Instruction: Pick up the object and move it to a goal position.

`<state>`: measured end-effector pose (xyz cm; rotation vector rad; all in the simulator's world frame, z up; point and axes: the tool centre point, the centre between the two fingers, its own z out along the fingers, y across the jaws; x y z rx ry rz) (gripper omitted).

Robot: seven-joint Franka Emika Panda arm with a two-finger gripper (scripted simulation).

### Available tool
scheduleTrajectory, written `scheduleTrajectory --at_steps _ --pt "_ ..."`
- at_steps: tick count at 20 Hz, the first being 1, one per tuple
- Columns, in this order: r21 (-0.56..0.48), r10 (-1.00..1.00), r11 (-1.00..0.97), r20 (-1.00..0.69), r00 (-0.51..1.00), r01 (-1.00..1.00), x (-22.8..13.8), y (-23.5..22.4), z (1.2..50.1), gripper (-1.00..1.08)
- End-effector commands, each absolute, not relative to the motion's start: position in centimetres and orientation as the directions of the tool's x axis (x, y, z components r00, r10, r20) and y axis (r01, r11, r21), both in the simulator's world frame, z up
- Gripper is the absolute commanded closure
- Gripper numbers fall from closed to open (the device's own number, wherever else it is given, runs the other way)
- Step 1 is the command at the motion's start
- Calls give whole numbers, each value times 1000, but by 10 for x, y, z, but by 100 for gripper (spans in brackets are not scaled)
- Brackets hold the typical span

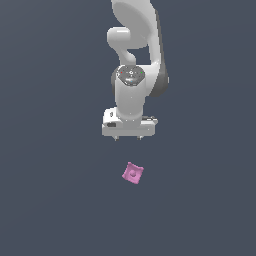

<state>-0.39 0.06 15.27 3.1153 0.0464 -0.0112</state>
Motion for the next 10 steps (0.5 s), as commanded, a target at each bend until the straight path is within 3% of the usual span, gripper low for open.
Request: scheduleTrajectory --at_steps 1,10 --pt "26 30 -999 -8 1000 30 -4 1 153 -92" --pt "52 26 -998 -7 1000 26 -4 -20 152 -92"
